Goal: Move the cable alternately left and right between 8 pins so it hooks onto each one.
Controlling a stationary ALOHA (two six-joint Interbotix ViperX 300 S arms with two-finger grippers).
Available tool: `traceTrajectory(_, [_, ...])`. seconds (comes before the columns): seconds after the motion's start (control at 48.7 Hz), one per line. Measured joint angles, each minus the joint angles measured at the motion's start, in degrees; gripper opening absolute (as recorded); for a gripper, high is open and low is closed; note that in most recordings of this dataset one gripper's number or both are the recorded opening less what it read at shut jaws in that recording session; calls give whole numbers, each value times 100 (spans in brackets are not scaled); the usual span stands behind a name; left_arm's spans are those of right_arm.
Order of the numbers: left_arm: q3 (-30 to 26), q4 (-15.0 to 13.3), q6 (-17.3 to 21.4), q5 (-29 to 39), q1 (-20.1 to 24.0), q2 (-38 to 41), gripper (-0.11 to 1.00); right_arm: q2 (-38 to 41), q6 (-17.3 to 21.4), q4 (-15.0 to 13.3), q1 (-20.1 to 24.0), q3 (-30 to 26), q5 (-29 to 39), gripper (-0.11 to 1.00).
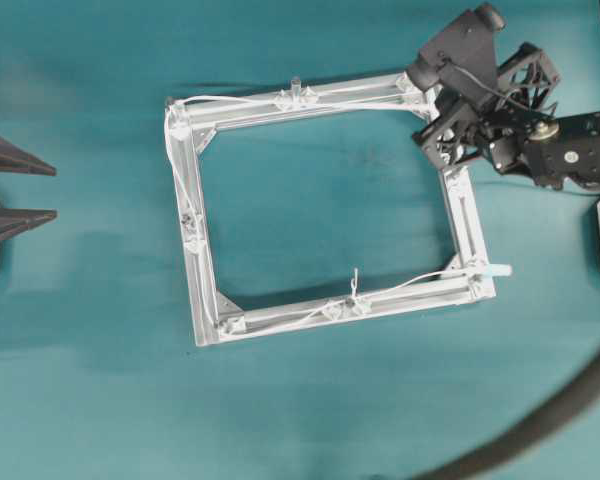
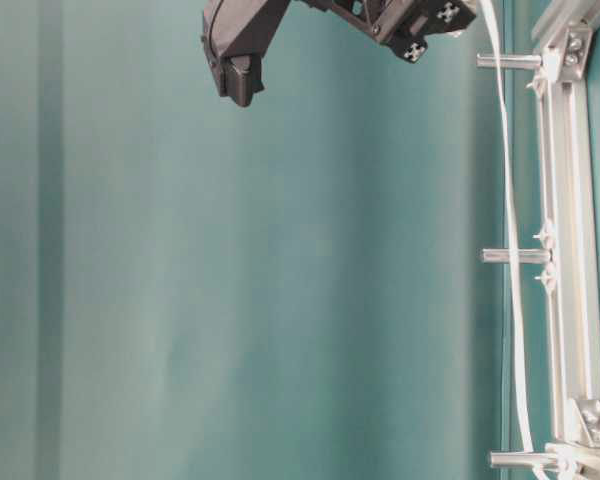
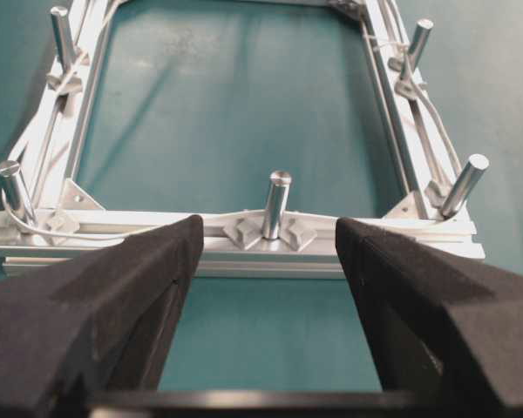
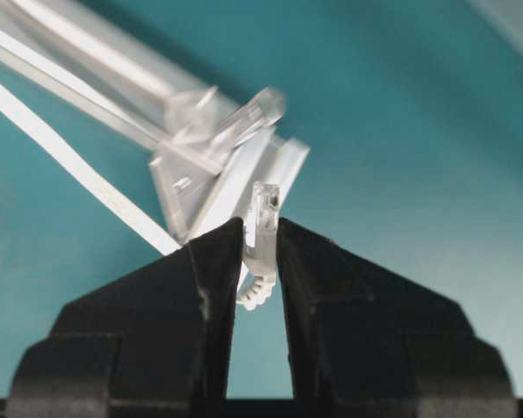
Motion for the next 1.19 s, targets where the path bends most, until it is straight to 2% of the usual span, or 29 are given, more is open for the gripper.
traceTrajectory(0.329, [0, -9, 0, -9, 0, 0, 74, 0, 26, -1090, -431, 53, 220, 16])
traceTrajectory(0.596, [0, -9, -9, 0, 9, 0, 74, -9, 35, -1679, -580, 255, 202, 16])
traceTrajectory(0.822, [0, -9, 0, -9, 0, 0, 74, 0, 114, -1942, -844, 475, -272, 16])
traceTrajectory(1.027, [0, -9, 0, -9, 0, 0, 74, 0, 308, -2619, -1151, 633, -686, 16])
traceTrajectory(1.191, [0, -9, 0, 0, 0, 0, 74, 105, 457, -2856, -1529, 721, -1362, 16])
